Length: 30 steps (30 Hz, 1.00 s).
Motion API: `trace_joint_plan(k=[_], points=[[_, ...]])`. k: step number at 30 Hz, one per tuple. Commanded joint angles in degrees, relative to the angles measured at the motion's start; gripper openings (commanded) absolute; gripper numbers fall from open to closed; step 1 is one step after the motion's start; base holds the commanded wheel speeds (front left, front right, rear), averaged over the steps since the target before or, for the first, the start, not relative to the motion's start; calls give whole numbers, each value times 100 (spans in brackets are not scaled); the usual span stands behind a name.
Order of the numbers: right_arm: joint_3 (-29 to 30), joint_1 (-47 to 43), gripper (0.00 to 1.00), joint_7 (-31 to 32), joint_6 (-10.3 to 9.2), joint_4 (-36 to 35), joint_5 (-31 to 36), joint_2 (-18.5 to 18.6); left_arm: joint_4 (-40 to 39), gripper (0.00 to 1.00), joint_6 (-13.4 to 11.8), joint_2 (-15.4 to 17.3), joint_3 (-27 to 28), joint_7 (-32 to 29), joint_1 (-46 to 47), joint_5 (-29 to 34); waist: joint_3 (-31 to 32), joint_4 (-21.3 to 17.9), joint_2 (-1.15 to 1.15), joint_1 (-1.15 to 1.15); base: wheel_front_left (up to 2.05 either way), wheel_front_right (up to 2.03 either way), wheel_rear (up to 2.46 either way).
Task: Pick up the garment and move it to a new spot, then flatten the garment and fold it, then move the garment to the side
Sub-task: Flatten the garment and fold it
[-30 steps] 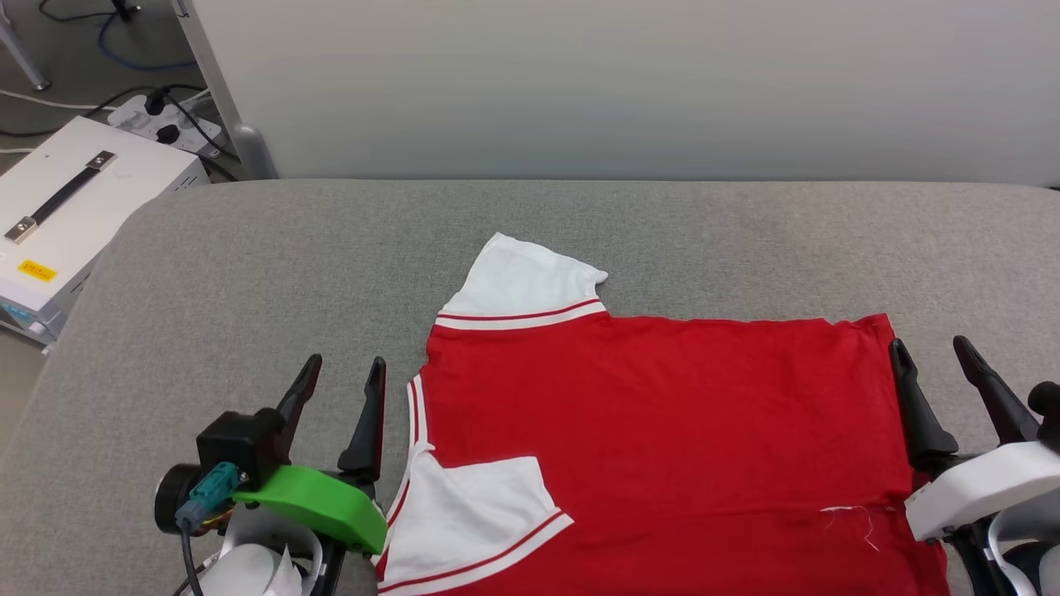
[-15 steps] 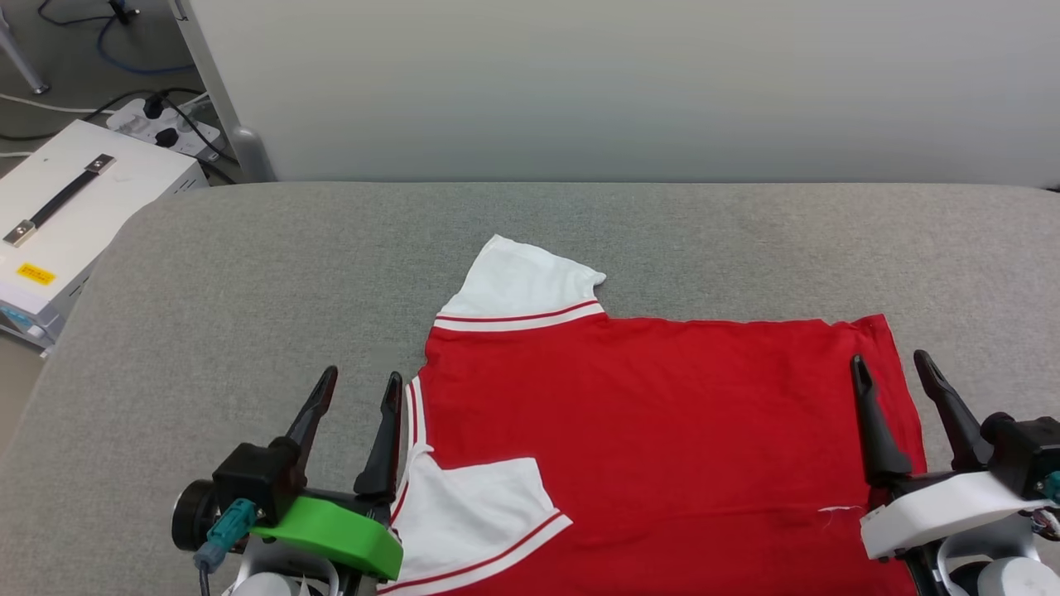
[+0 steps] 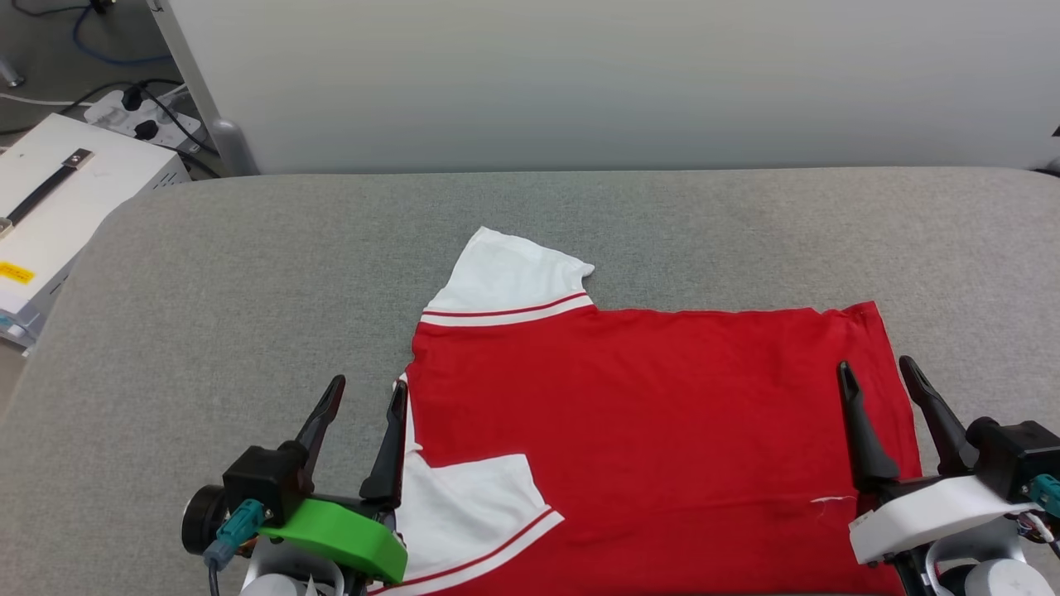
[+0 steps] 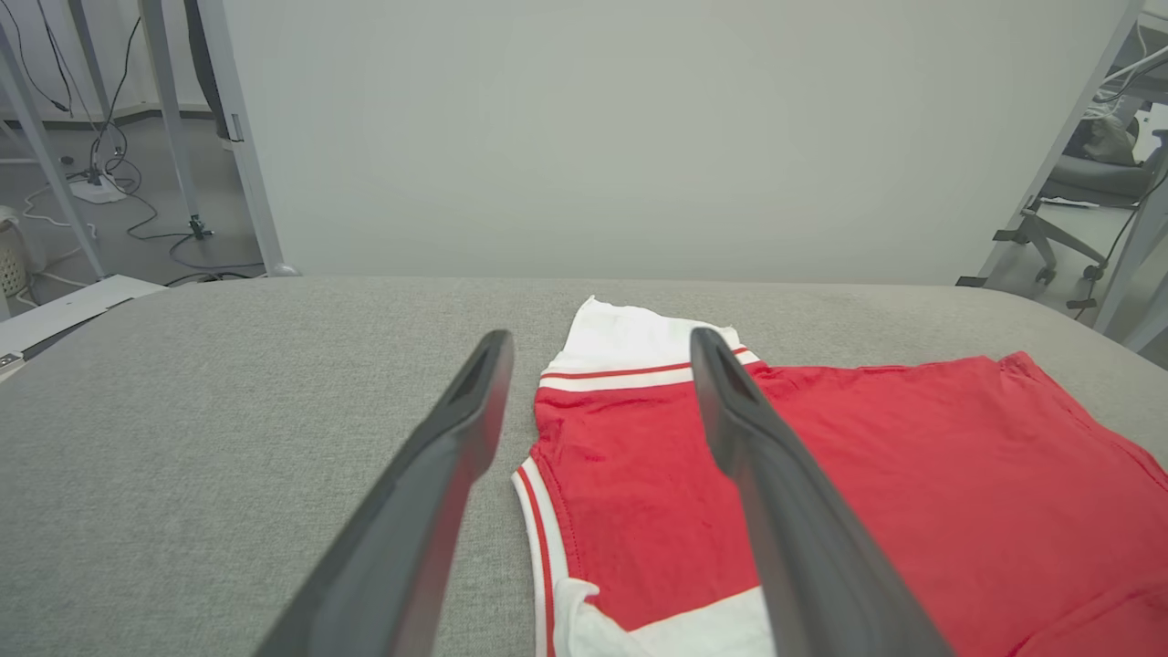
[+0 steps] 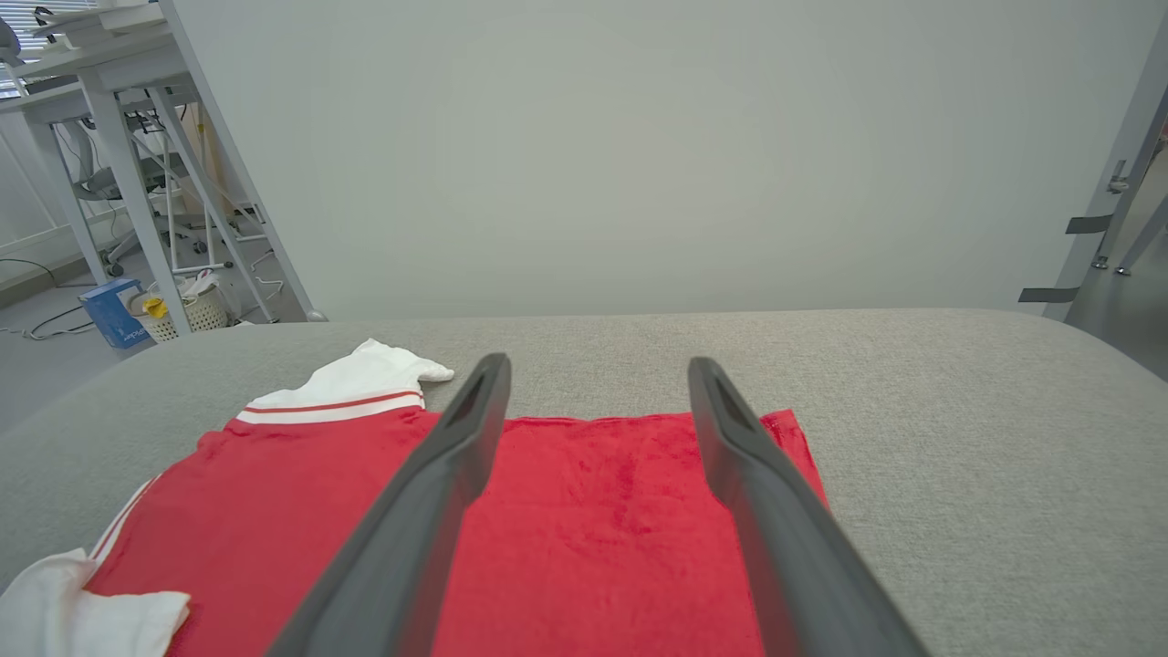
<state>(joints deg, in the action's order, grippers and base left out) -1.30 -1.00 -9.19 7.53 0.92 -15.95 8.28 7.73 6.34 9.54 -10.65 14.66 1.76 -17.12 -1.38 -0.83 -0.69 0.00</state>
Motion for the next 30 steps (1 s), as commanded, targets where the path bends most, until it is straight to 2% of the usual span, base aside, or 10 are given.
trace_joint_plan(k=[1,7,11,17,25,30], points=[[-32,94,100,-37,-4,2,-46,25,32,100,39,-21,22,33,31,35,-76,-38,69,0,0,0,0],[-106,232,100,-8,-4,-114,-50,44,266,100,91,144,-137,4,456,13,-502,-139,69,0,0,0,0],[-179,414,100,-3,-4,-244,-34,42,405,100,106,408,-353,-440,1174,-96,-944,-263,69,0,0,0,0],[-369,789,100,-62,-4,-365,15,-30,523,100,112,1014,-993,-1858,2622,-762,-1639,-586,69,0,0,0,0],[-690,1222,100,-261,-4,-356,30,-205,1114,100,113,2042,-1856,-3950,4669,-1922,-2317,-1202,69,0,0,0,0],[-839,1361,100,-378,-4,-311,-11,-283,1703,100,114,2338,-2078,-4977,5539,-2490,-2585,-1521,69,0,0,0,0]])
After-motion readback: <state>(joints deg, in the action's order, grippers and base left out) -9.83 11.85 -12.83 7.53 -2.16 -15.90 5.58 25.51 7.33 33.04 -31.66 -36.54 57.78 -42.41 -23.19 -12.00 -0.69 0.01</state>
